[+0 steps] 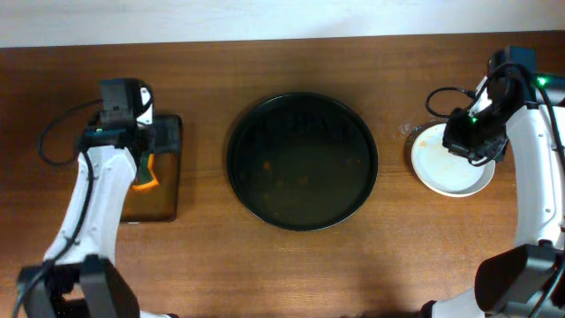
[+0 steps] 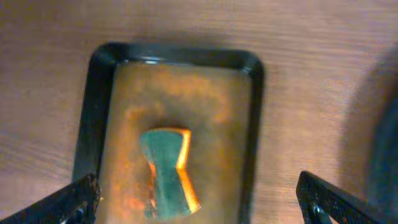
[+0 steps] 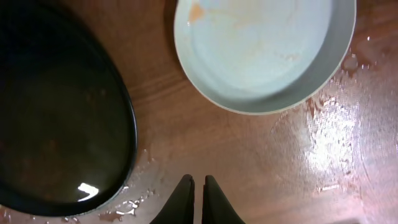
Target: Clean dirty plates on tray and stack at the side
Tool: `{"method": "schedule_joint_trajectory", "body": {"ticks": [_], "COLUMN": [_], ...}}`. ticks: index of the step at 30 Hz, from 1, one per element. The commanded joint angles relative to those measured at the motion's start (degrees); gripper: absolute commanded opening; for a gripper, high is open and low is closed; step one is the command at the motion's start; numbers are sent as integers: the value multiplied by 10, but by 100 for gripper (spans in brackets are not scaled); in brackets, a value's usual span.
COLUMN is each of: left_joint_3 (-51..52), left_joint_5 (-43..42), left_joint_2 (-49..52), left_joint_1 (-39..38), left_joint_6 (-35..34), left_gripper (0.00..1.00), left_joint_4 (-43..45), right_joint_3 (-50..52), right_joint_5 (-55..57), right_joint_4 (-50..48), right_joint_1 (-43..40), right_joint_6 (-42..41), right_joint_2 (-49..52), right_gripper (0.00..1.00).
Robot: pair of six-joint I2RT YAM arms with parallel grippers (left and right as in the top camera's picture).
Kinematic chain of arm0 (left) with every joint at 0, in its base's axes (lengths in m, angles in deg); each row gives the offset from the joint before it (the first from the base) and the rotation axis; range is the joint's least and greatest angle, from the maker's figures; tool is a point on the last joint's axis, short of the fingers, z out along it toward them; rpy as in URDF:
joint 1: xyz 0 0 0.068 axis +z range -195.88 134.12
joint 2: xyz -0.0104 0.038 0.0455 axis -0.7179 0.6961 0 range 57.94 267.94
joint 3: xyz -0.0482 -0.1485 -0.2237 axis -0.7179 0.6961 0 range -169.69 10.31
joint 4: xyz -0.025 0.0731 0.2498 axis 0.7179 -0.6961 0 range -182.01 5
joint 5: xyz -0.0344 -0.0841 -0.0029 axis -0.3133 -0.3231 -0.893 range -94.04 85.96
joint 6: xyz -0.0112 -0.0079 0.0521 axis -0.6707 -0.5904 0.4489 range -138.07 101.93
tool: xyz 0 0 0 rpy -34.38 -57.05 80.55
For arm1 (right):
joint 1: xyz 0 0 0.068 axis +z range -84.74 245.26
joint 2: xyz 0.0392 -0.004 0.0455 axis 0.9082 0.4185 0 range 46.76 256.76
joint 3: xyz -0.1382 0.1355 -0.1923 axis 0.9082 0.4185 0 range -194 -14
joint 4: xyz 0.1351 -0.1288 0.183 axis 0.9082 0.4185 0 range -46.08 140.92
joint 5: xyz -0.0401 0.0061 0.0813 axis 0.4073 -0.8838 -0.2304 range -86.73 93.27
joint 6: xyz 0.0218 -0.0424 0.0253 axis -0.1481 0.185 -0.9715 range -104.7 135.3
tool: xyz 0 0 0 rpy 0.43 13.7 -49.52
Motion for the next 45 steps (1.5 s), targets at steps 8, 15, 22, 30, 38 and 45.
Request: {"method": "schedule_joint_trajectory", "body": {"ticks": [8, 15, 22, 30, 38, 45], "left_joint_3": [-3, 71, 198, 285, 285, 285], "left_joint_5": [-106, -102, -105, -105, -105, -105], "left_joint_2": [-8, -115, -338, -568, -596, -596], "left_joint_1": [-19, -19, -19, -19, -19, -19], "left_joint_6": [-95, -94, -77, -78, -78, -78], "left_gripper": [99, 99, 99, 99, 99, 99], "left_joint_4": [-284, -266, -169, -112, -115, -115], "right_joint_3": [-7, 7, 170, 320, 323, 323], "right_joint_5": [-132, -127, -127, -108, -103, -103], "right_joint_4": [16, 29, -71, -130, -122, -122], "right_joint_1": [3, 3, 3, 3, 3, 3], "right_joint_6": [156, 155, 151, 151, 152, 152], "right_joint_2": [-12, -42, -198, -387, -442, -407], "right_gripper": [25, 35, 54, 99, 99, 99]}}
